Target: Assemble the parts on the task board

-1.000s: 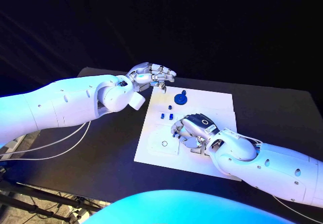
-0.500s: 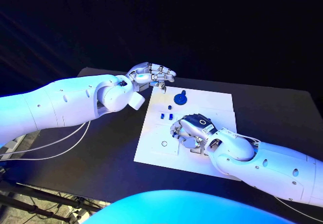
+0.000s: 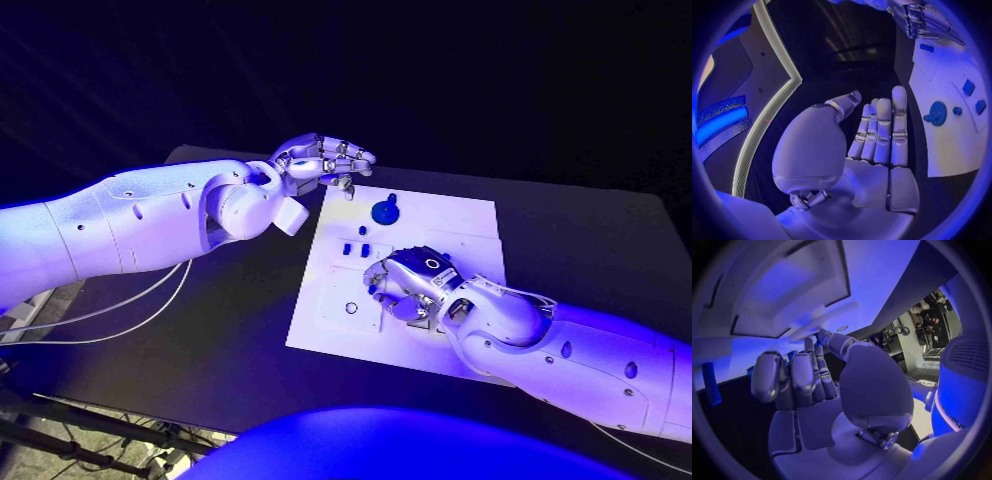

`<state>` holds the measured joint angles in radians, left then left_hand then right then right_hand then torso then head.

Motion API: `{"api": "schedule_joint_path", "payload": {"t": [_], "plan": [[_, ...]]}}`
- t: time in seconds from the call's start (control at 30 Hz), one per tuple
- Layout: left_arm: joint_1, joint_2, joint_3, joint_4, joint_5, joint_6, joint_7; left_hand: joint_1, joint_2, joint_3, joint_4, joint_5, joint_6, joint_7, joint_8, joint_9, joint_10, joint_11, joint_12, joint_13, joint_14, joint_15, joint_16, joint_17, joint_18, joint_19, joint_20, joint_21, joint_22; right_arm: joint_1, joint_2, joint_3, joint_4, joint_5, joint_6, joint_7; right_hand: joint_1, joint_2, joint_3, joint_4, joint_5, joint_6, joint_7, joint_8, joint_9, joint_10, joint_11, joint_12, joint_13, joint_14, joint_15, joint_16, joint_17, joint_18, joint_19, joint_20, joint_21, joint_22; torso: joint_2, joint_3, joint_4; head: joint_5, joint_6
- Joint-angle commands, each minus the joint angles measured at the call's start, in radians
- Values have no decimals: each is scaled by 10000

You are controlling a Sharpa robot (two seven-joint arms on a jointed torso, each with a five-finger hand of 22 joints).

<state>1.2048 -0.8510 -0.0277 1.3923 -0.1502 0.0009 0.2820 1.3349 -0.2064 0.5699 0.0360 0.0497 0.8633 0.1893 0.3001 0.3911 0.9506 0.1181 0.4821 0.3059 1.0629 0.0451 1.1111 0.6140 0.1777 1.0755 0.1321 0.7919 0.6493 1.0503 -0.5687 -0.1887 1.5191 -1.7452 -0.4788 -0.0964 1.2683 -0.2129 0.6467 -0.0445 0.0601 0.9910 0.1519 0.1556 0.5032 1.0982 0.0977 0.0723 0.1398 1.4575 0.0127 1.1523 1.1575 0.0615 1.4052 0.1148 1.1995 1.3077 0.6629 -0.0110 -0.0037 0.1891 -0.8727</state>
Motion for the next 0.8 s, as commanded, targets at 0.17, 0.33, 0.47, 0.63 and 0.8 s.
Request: {"api": "schedule_joint_path", "payload": {"t": [0.17,0.33,0.47,0.63,0.8], "plan": [[16,13,9,-11,53,209,22,30,77,-63,-6,40,-79,-19,53,11,-68,-9,27,-7,-69,-28,49,-17,63,82,-7,-50,-9,-6,-100,-1,90,-63,-283,-136,119,-153,-178,-22,34,-255,31,-187,-74,-600,95,152,-51,-225,87,-282,-327,278,-269,57,-507,869,-3,12,-3,-38,1],[15,28,9,-50,54,223,18,30,77,-63,-6,40,-79,-19,53,11,-68,-9,27,-7,-69,-28,49,-17,63,82,-7,-50,-9,17,-263,2,339,-7,-511,-101,246,-219,-326,-70,136,-444,89,-332,-131,-803,117,411,-32,-275,102,-307,-425,285,-262,87,-551,855,-5,12,-5,-76,1],[14,52,8,-95,54,250,14,33,82,-76,8,39,-96,-16,53,10,-87,-6,35,-9,-77,-24,50,-19,64,87,-4,-68,-20,127,-557,23,719,88,-611,-114,244,-244,-373,-66,174,-433,88,-334,-132,-839,117,461,-30,-272,101,-321,-457,288,-259,88,-569,847,-19,10,1,-134,1],[12,79,7,-163,57,288,14,37,87,-80,13,39,-98,-16,56,11,-89,-6,41,-9,-79,-24,51,-19,64,89,-3,-74,-24,456,-1131,124,1234,647,-406,-121,230,-244,-425,-39,201,-402,87,-329,-131,-844,110,543,-20,-247,97,-276,-434,279,-226,86,-527,864,-33,15,-15,-227,48],[10,75,5,-192,58,290,49,26,77,-99,27,37,-105,-14,58,11,-96,-2,48,-9,-87,-20,51,-20,63,89,0,-87,-32,1046,-1861,241,1531,1600,465,-67,196,-314,-634,32,235,-535,56,-443,-180,-907,76,806,-9,-30,68,74,-182,188,40,59,-79,1050,-52,8,-41,-414,183]]}}
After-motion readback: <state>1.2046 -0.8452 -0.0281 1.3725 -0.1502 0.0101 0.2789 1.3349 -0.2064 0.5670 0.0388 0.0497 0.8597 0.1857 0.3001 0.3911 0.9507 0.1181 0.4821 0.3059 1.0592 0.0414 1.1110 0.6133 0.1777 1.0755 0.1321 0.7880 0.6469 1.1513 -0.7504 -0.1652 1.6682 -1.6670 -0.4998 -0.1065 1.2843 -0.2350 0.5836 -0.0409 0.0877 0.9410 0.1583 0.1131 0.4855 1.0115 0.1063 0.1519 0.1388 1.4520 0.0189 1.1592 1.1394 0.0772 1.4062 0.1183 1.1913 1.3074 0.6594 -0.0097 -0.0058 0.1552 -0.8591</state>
